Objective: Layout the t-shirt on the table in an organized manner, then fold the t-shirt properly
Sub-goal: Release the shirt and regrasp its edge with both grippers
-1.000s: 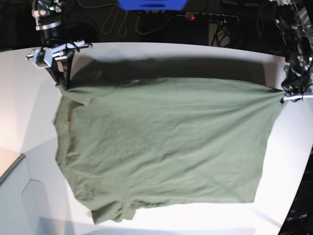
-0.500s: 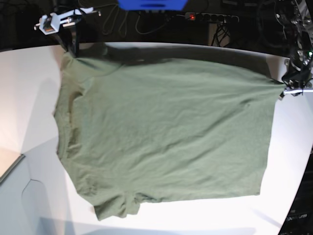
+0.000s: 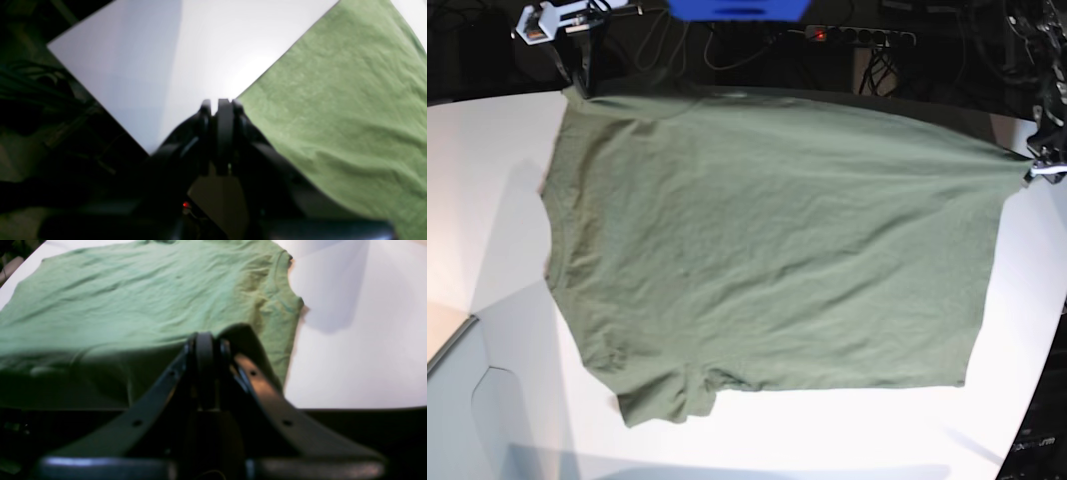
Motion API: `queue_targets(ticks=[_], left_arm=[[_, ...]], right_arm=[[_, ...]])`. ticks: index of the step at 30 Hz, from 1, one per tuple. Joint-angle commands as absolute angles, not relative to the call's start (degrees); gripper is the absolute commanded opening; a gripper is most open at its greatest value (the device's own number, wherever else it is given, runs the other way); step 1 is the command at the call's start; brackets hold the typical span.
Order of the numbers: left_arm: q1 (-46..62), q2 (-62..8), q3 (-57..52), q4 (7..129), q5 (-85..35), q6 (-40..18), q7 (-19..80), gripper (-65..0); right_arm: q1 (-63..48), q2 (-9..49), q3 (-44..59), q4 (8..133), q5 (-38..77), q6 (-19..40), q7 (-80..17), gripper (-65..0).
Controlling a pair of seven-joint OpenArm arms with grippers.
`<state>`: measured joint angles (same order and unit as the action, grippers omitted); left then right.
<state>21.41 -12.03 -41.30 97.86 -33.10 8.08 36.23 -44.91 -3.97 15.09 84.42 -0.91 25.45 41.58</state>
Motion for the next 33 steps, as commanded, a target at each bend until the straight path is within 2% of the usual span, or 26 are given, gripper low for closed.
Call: queue_targets(ticks=[1,10,17,25,33], left_arm=[[21.41,-12.70,-41.89,98.77,-32.92,6.99,34.95,-64.8],[16.13,-12.62,-41.54,95.16,-32.84,6.55,34.95,-64.8],[11.12,-13.05,-41.54,87.96,-32.84,6.37,34.95,-64.8],[5.93,-13.23,-41.45,86.29,-32.75,6.37,35.03,-64.8],[-1.10,-12.79,-35.47,86.20,-23.43,6.37,34.95,-64.8]], right_arm=[[-44.62,-3.74,15.43,85.23,-0.04,25.71,43.21,-65.0],[-35.56,-3.65,15.43,84.88,-0.40,25.71,41.63,-65.0],[-26.15,-3.65,15.16,84.88,-0.40,25.80,28.79,-65.0],[-15.52,-1.80,15.08,84.88,-0.40,25.80,16.13,-65.0],[-8.57,-1.63,15.08,84.70,-0.40,25.80,7.08,-65.0]])
